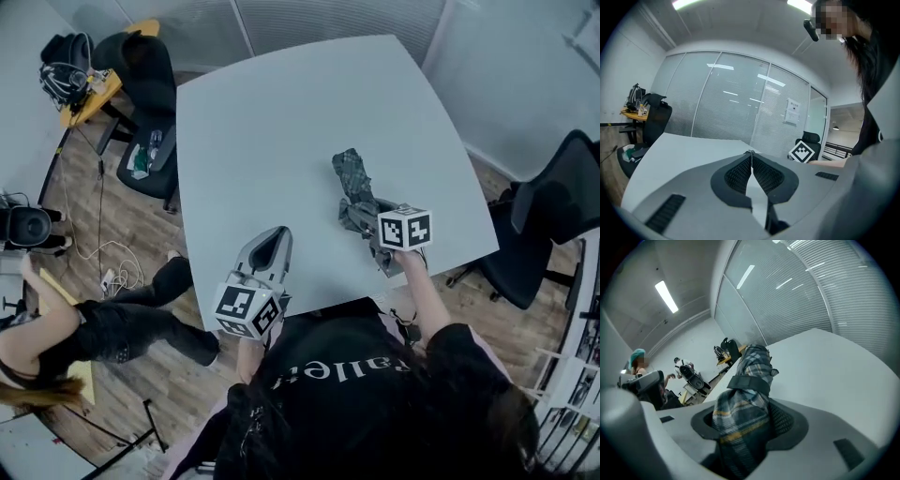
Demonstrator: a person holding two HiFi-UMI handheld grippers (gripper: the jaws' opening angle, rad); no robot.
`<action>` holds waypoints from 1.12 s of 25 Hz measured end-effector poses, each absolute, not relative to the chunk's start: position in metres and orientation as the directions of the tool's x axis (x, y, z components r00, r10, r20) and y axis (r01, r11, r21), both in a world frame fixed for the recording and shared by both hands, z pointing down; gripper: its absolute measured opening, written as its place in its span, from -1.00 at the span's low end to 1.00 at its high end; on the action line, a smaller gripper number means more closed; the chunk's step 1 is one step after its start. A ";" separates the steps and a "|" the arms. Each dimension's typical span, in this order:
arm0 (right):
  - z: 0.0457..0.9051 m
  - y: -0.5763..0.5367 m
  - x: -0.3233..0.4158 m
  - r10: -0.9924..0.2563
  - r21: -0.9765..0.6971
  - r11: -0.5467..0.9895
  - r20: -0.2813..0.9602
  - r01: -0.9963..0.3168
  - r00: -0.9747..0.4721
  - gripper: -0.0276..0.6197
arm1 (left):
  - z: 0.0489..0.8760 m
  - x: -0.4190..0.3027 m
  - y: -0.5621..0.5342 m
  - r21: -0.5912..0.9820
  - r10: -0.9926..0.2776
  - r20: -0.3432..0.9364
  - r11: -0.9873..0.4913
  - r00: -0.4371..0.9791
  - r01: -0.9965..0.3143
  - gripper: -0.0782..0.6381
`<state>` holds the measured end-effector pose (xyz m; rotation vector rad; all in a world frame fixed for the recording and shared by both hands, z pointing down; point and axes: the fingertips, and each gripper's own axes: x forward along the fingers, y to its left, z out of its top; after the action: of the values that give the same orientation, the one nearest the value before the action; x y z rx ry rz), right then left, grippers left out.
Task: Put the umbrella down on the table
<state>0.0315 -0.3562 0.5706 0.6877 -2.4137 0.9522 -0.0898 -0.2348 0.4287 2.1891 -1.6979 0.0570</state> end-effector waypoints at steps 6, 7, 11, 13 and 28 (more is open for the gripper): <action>0.613 -0.401 0.019 -0.214 -0.384 0.716 0.675 -0.584 -0.706 -0.19 | 0.429 -0.095 -0.240 0.259 -0.935 0.269 -0.162 0.232 -0.952 -0.70; 0.621 -0.408 0.017 -0.212 -0.361 0.727 0.692 -0.585 -0.690 -0.19 | 0.429 -0.096 -0.240 0.259 -0.935 0.271 -0.158 0.229 -0.953 -0.70; 0.655 -0.429 0.010 -0.194 -0.275 0.766 0.763 -0.581 -0.617 -0.19 | 0.434 -0.101 -0.242 0.258 -0.935 0.280 -0.144 0.217 -0.955 -0.70; 0.669 -0.435 0.008 -0.183 -0.238 0.784 0.794 -0.573 -0.580 -0.19 | 0.435 -0.105 -0.241 0.258 -0.935 0.288 -0.134 0.209 -0.957 -0.70; 0.699 -0.445 0.001 -0.181 -0.213 0.774 0.828 -0.596 -0.531 -0.04 | 0.444 -0.136 -0.230 0.268 -0.933 0.309 -0.098 0.182 -0.958 -0.70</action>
<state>0.0006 -0.4453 0.6987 0.5780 -2.1003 0.6099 -0.1364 -0.2298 0.4442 2.0611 -1.7792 0.0839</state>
